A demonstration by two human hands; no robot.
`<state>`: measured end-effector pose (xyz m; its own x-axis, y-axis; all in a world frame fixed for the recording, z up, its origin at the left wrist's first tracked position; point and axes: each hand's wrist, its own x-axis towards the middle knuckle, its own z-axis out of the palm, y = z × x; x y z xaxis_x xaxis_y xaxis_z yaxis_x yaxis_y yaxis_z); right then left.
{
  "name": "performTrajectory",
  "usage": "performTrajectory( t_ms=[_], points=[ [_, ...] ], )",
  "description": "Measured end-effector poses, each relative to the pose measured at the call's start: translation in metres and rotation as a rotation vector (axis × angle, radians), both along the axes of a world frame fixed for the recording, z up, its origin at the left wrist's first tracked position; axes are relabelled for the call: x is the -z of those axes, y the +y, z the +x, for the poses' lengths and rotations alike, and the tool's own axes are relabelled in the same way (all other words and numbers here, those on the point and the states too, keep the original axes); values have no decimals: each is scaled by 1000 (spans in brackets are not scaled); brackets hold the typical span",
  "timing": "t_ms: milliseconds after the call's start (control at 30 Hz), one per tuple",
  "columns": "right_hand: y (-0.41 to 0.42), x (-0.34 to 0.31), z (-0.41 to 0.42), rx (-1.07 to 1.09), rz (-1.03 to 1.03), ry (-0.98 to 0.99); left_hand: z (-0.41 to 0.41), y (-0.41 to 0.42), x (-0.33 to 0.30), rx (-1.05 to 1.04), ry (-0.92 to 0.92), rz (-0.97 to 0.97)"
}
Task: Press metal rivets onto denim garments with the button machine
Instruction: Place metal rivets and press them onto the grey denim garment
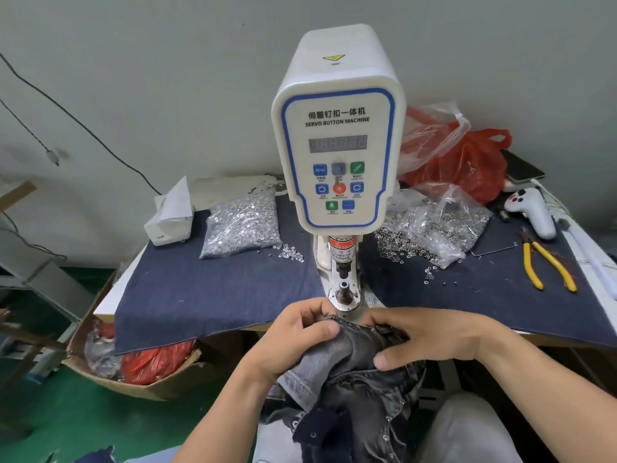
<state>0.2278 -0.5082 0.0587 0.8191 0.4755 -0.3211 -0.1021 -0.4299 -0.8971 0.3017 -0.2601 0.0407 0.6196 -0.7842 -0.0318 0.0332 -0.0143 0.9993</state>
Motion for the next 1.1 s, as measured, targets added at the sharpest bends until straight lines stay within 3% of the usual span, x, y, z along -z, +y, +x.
performTrajectory(
  t_ms=[67,267,467,700,1100],
  points=[
    [-1,-2,4,36,-60,-79,2,2,4,-23,14,32],
    [-15,9,10,285,60,-85,16,7,15,-46,-146,250],
    [-13,19,28,417,97,-54,30,-10,22,-156,-194,246],
    [-5,31,46,503,158,-114,46,-17,31,-256,-109,209],
    [-7,42,52,553,381,42,50,-17,40,-296,-45,225]
  ],
)
